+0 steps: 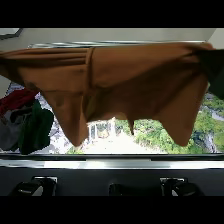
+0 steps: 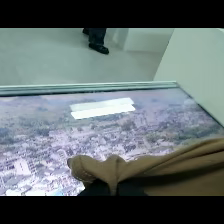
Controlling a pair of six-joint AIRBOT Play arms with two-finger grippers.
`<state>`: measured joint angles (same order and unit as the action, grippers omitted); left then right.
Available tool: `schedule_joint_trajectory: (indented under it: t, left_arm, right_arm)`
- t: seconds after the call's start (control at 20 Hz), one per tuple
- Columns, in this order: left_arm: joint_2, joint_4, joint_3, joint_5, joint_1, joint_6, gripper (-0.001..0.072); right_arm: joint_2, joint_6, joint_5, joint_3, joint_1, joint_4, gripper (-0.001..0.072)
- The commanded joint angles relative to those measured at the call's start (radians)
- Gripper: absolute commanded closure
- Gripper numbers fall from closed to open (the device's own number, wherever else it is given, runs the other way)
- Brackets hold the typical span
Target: Fold the shirts.
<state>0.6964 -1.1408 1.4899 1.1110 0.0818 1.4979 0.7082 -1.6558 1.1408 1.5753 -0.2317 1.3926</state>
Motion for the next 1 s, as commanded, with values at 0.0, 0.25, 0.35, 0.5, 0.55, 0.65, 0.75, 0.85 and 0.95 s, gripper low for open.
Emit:
schedule_joint_trajectory:
  t: [0.0, 0.25, 0.35, 0.5, 0.55, 0.65, 0.75, 0.85, 0.95]
  left_arm:
    - [0.036, -0.074, -0.06, 0.089, -0.002, 0.029, 0.0678]
    - [0.234, -0.142, -0.408, 0.014, -0.002, 0.029, 0.0678]
    - [0.388, -0.121, -0.452, -0.071, -0.002, 0.029, 0.0678]
    - [0.62, -0.05, -0.389, -0.151, -0.002, 0.029, 0.0676]
    - [0.679, -0.015, -0.362, -0.153, -0.002, 0.029, 0.0675]
    - [0.765, 0.055, -0.31, -0.127, -0.003, 0.029, 0.0538]
    - [0.803, 0.06, -0.236, -0.014, -0.019, 0.006, 0.003]
    - [0.792, 0.06, -0.185, 0.133, -0.063, -0.079, 0.0019]
    - [0.753, 0.061, -0.207, 0.242, -0.115, -0.085, 0.002]
  right_arm:
    - [0.066, -0.071, 0.21, -0.008, 0.001, 0.06, 0.0665]
    - [0.388, -0.076, 0.197, -0.298, 0.001, -0.052, 0.0665]
    - [0.548, -0.077, -0.032, -0.374, 0.001, -0.116, 0.0665]
    - [0.745, -0.11, -0.265, -0.365, 0.001, -0.217, 0.0664]
    - [0.785, -0.139, -0.313, -0.365, 0.001, -0.254, 0.0659]
    - [0.818, -0.181, -0.336, -0.357, 0.006, -0.275, 0.047]
    - [0.804, -0.148, -0.218, -0.299, 0.064, -0.273, 0.0104]
    - [0.782, -0.012, -0.007, -0.204, 0.192, -0.27, 0.0007]
    - [0.768, 0.064, 0.201, -0.151, 0.361, -0.249, 0.0009]
